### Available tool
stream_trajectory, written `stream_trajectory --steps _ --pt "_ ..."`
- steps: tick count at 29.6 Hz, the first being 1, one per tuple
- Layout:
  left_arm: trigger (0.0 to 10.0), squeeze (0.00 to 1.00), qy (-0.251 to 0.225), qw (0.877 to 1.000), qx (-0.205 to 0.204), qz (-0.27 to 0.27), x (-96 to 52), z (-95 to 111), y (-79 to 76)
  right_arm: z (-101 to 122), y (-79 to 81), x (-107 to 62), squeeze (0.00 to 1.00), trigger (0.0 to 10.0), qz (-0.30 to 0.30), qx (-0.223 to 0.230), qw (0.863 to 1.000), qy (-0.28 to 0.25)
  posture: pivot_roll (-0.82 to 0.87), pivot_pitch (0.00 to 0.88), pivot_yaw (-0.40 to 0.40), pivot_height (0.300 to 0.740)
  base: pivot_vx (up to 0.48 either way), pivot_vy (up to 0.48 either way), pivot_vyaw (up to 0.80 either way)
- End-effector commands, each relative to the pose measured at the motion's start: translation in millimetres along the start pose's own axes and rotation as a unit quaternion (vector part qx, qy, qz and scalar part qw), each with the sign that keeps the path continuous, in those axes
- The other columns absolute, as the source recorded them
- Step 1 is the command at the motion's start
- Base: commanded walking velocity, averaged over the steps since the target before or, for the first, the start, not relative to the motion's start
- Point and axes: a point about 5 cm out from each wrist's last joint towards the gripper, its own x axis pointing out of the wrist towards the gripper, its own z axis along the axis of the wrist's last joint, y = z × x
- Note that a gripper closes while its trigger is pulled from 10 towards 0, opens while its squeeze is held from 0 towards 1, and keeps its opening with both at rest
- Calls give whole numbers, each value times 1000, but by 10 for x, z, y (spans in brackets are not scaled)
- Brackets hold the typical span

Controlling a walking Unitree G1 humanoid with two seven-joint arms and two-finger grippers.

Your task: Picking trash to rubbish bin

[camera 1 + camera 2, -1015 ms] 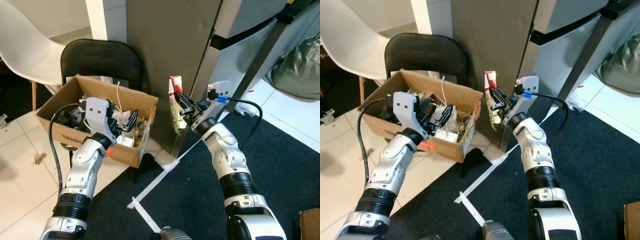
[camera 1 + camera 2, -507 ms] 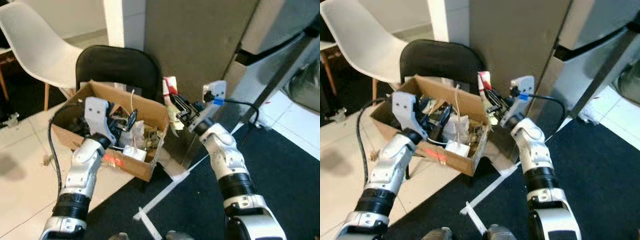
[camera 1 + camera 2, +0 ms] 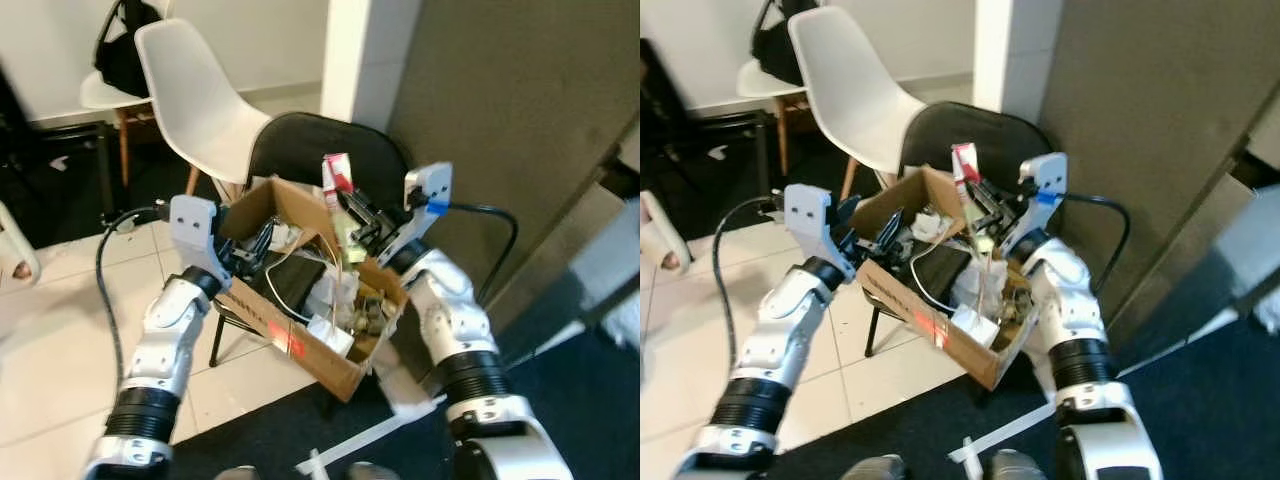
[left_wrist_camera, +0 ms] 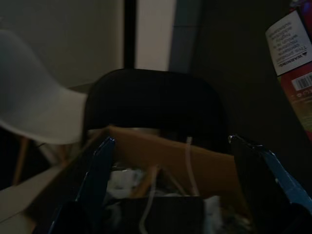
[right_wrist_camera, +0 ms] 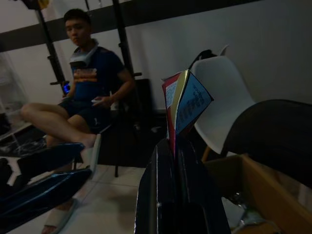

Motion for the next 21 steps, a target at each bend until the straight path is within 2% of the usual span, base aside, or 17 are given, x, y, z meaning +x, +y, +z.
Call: stream_trajectory --steps 1,10,14,21 --pt "10000 0 2 1000 0 -9 19 -12 -54 14 -61 -35 0 10000 -12 -4 1000 3 35 0 -27 740 266 0 0" --pt "10000 0 3 1000 -1 -10 19 -14 -55 1 -64 -30 0 10000 -13 0 1000 11 35 0 -27 740 267 0 0" --pt "10000 0 3 1000 -1 -10 19 -14 -54 -10 -62 -24 0 10000 -12 1 1000 17 35 0 -27 740 262 0 -800" --pt "10000 0 2 1000 -1 -10 18 -15 -56 6 -64 -30 0 10000 -14 0 1000 8 36 0 -29 740 265 0 0"
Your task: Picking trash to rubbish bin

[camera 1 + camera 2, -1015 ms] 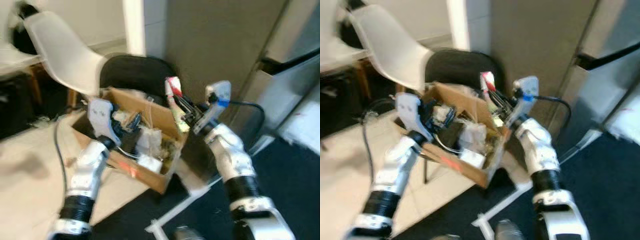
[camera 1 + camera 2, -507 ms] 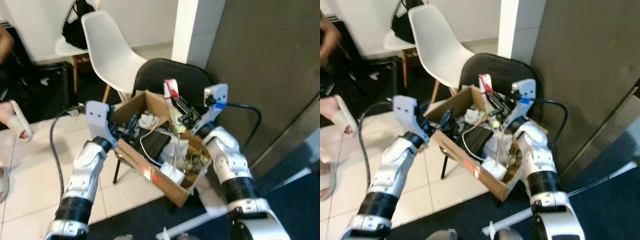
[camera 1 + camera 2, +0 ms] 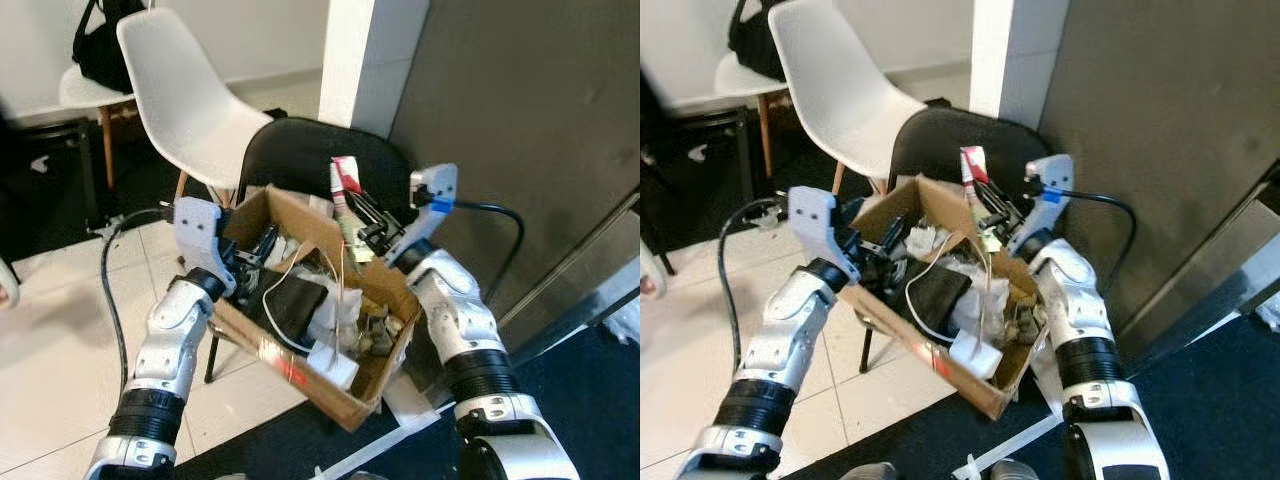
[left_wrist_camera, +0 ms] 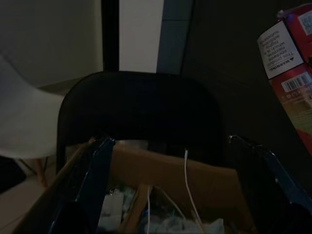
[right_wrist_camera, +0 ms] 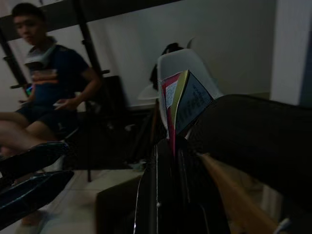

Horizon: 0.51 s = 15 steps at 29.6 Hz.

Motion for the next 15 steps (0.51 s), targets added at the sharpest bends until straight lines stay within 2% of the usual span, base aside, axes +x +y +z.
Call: stream_trajectory --steps 1,4,11,15 --pt "10000 0 5 1000 -3 -1 -12 -30 -13 -6 19 10 0 10000 3 0 1000 -1 36 0 -29 740 259 0 0" --pt "10000 0 2 1000 -4 -1 -13 -28 -14 -7 19 9 0 10000 3 -4 1000 2 38 0 -34 740 162 0 0" --pt "10000 0 -3 1000 -8 -2 -18 -23 -17 -32 36 -8 0 10000 38 -58 997 28 38 0 -34 740 0 0 0" --pt "10000 0 -5 999 -30 -29 -29 -29 -55 -58 64 -12 0 10000 61 -77 994 42 38 0 -34 740 0 0 0"
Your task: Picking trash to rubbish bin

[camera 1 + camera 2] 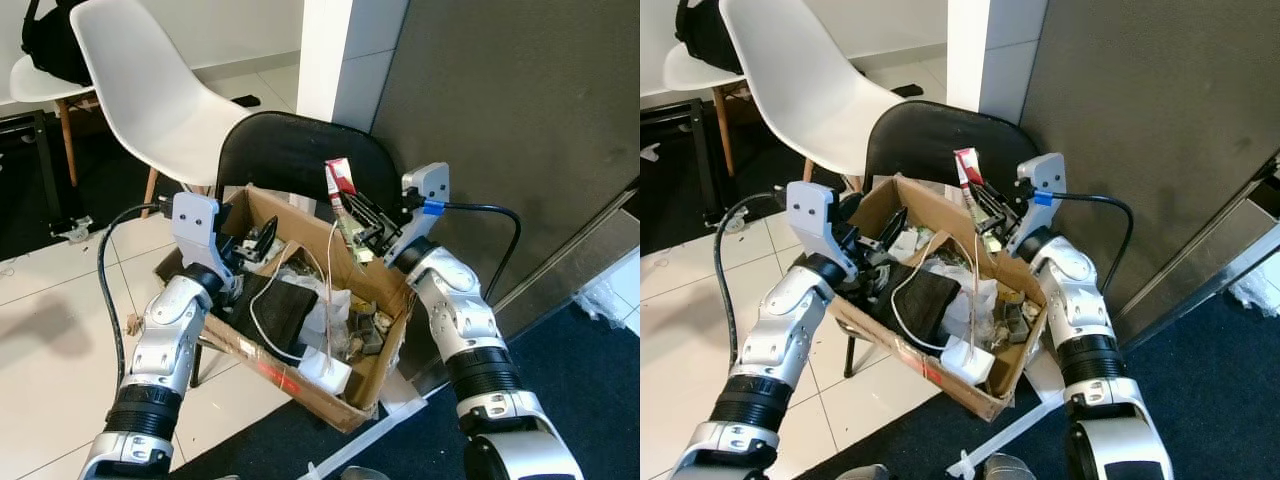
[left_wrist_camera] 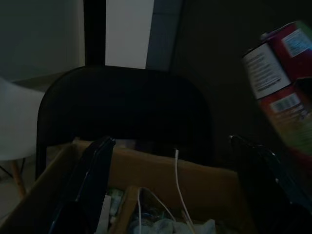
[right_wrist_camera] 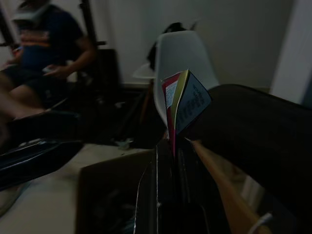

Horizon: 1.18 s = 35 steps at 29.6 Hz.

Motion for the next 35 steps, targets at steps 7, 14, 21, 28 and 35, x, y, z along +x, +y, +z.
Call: stream_trajectory --steps 7,14,21,28,35 --pt "10000 0 7 997 -51 -55 -43 -45 -115 -43 38 -19 0 10000 27 -17 999 15 42 0 -34 740 0 0 0" --pt "10000 0 7 996 -61 -62 -52 -52 -123 -54 46 -19 0 10000 30 -25 999 19 42 0 -34 740 0 0 0" --pt "10000 0 7 995 -68 -71 -66 -40 -124 -69 41 -7 0 10000 26 -36 998 33 40 0 -31 740 0 0 0" --pt "10000 0 5 995 -72 -72 -70 -34 -126 -87 34 6 0 10000 18 -48 998 46 39 0 -32 740 0 0 0" --pt "10000 0 3 994 -76 -73 -73 -31 -131 -98 30 16 447 10000 11 -63 996 57 39 0 -32 740 0 0 0"
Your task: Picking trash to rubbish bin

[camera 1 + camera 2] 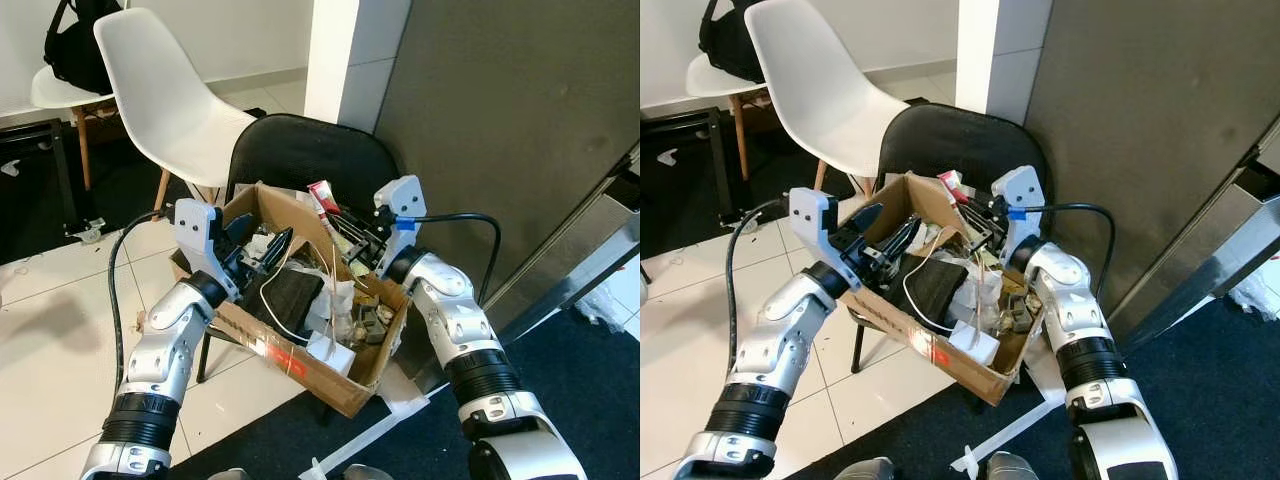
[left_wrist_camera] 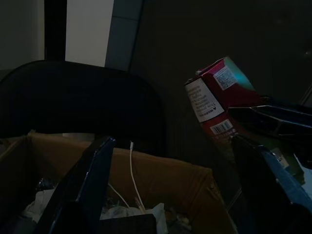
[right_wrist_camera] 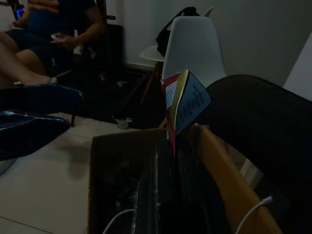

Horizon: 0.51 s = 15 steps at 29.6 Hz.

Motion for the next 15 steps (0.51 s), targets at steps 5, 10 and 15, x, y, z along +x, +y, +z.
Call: stream_trajectory --steps 5,10,15 --pt "10000 0 0 1000 -9 -4 -13 -14 -36 6 -13 16 965 10000 -3 -17 1000 9 39 0 -32 740 0 0 0" --pt "10000 0 -1 1000 -8 -4 -14 -10 -38 5 -15 18 1000 10000 -6 -17 1000 9 39 0 -32 740 0 0 0" --pt "10000 0 -2 1000 -7 -2 -13 -6 -37 8 -18 17 1000 10000 -7 -10 1000 3 35 0 -31 740 0 0 0"
